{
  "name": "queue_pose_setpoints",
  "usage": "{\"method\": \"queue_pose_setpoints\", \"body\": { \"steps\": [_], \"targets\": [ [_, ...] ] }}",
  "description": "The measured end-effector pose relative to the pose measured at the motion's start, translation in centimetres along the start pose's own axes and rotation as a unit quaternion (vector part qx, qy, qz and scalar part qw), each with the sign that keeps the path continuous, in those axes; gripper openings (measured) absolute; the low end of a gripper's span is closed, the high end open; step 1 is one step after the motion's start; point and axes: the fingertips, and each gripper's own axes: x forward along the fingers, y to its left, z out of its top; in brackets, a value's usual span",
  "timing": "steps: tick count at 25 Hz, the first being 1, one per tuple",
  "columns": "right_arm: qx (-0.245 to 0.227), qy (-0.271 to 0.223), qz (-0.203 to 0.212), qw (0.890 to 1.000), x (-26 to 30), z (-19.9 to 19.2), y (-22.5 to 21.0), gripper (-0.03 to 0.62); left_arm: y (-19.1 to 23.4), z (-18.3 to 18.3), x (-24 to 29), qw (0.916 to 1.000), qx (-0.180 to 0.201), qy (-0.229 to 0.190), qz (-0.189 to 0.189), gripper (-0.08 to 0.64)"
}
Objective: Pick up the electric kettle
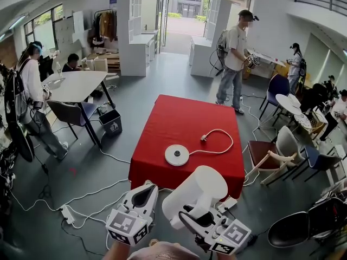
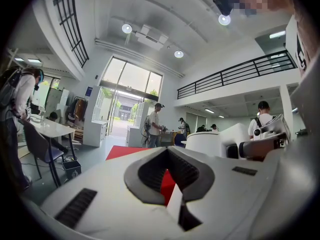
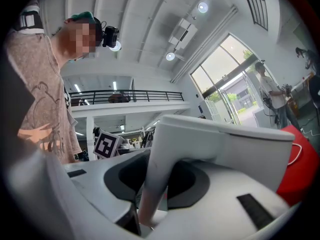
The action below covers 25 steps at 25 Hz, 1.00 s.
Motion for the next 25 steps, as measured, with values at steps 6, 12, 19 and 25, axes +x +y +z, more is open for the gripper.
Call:
{"method": "queue_pose_setpoints", "body": {
  "steps": [6,12,19,25],
  "targets": [
    [-0.009,0.004,-0.003,1.0,0.3,0.0,0.3,0.133,0.0,-0.1,-0.5,1.0,0.002,0.001,-0.005,-0.006],
    [-0.01,0.004,-0.006,1.0,0.1,0.3,0.3,0.133,-0.4,-0.1,-0.6,1.0,0.002,0.002,-0.01,-0.006],
    [-0.011,0.002,-0.005,1.0,-0.2,0.8,0.6,0.133,-0.9,0.3,-0.7,0.9999,0.002,0.001,-0.013,-0.006],
    [-0.014,0.004,-0.003,1.0,0.0,0.9,0.7,0.133,-0.9,0.2,-0.7,0.9999,0.003,0.002,-0.014,-0.006]
  ]
}}
